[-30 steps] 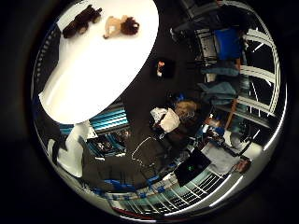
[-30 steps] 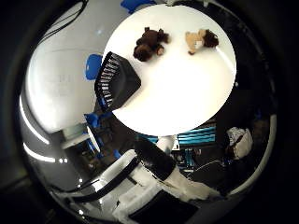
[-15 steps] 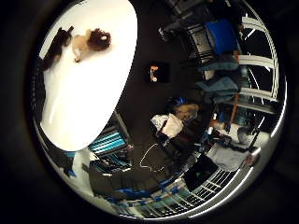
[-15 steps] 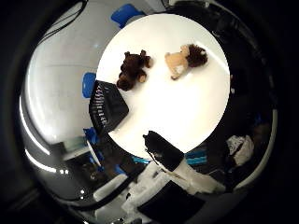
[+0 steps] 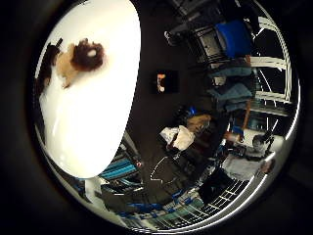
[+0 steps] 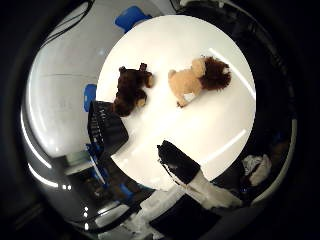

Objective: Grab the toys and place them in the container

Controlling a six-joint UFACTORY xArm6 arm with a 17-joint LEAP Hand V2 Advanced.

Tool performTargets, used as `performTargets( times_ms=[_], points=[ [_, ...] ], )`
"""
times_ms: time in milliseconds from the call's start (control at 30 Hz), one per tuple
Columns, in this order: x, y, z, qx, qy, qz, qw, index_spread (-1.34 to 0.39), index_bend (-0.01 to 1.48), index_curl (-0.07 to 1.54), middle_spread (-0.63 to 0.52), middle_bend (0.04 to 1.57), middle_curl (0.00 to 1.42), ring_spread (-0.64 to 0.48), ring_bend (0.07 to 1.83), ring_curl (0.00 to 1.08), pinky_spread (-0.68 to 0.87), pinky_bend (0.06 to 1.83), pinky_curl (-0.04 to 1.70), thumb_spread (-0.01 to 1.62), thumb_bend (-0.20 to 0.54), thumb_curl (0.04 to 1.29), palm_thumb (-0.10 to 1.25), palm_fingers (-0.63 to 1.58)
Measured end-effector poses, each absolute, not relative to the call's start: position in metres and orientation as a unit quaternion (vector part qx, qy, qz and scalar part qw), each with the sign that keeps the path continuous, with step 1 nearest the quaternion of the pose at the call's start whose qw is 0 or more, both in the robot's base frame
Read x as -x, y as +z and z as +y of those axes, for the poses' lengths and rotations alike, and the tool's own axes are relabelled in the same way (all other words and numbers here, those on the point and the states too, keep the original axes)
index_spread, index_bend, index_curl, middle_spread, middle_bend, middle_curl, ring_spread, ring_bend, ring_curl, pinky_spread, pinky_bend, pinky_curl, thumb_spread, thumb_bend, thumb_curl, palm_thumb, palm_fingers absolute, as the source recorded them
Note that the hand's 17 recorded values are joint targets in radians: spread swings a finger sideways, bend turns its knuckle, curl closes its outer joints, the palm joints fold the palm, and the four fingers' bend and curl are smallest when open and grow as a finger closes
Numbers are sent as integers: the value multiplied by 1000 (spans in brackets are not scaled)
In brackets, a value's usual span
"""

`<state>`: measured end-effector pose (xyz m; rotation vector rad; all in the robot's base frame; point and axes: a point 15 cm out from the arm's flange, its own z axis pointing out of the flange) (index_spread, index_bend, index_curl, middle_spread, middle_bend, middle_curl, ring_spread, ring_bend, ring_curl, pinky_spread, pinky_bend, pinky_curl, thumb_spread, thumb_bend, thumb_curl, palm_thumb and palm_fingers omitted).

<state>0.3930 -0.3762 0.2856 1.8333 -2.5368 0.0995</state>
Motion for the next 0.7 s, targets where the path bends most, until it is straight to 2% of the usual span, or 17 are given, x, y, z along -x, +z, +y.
performTargets(
  times_ms=[400,700],
  points=[
    [-450,241,-346,-632,41,-774,3,-366,160,274,34,193,321,211,294,244,432,417,297,1047,-27,270,413,97],
    [-456,213,-331,-649,19,-760,22,-365,153,266,39,197,321,209,291,252,432,430,302,1018,-29,276,376,83]
  ],
)
